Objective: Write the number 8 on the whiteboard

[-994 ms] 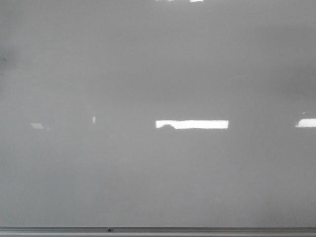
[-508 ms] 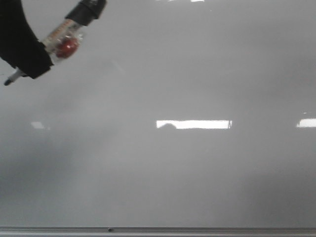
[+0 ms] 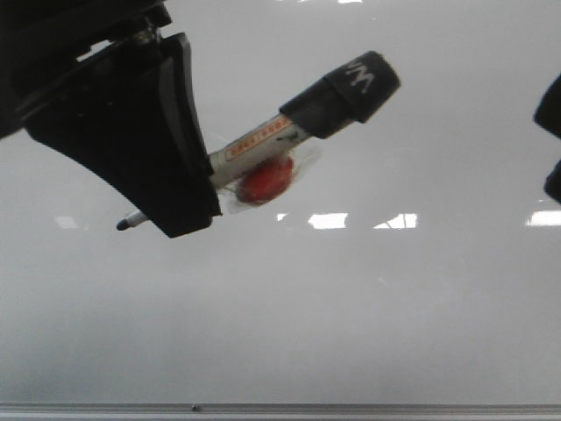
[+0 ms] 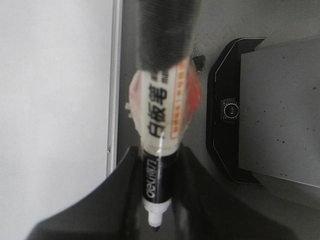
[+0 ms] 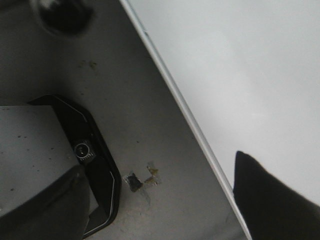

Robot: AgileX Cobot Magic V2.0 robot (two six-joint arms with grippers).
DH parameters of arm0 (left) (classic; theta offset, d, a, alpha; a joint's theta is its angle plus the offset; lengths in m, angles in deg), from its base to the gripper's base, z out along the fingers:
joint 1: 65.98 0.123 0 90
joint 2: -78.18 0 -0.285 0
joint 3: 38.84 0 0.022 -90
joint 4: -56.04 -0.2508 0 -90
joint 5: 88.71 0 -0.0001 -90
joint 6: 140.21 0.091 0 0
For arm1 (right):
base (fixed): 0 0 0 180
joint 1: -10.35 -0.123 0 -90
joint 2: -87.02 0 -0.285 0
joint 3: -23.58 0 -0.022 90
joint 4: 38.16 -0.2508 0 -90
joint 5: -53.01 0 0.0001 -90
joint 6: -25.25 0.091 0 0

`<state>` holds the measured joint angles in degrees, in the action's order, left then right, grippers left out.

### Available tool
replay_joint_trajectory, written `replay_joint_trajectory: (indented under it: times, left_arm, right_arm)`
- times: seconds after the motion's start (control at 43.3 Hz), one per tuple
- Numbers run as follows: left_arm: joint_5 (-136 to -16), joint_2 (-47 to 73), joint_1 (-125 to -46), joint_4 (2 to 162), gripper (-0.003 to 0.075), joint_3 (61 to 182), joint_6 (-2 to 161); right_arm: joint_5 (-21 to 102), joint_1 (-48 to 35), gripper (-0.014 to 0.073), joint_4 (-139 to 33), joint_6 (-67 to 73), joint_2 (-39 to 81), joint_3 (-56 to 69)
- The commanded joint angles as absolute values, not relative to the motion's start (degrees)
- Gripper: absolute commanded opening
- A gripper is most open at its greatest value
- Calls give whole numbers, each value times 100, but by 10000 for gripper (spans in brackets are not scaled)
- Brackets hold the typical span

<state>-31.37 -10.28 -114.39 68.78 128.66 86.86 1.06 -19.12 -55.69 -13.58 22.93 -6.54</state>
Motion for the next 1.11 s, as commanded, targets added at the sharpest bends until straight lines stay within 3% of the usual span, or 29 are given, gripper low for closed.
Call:
replay_joint_trajectory:
  times: [0.0,0.208,0.762,1.086]
  left_arm:
    - [-3337,-868,-11585,6955,-20,13062,8693]
    - [-3337,-868,-11624,6946,-20,13062,8705]
    - [-3359,-868,-11624,6946,-21,13062,8715]
    - [-3543,-868,-11624,6946,-21,13062,8715]
  right_arm:
    - [392,-2083,606,-6330,-2080,2274,-469]
    - [557,-2153,606,-7322,-2938,2031,-247]
    - [882,-2830,601,-7397,-3252,1240,330]
    - [838,-2830,349,-7219,-3301,1222,320]
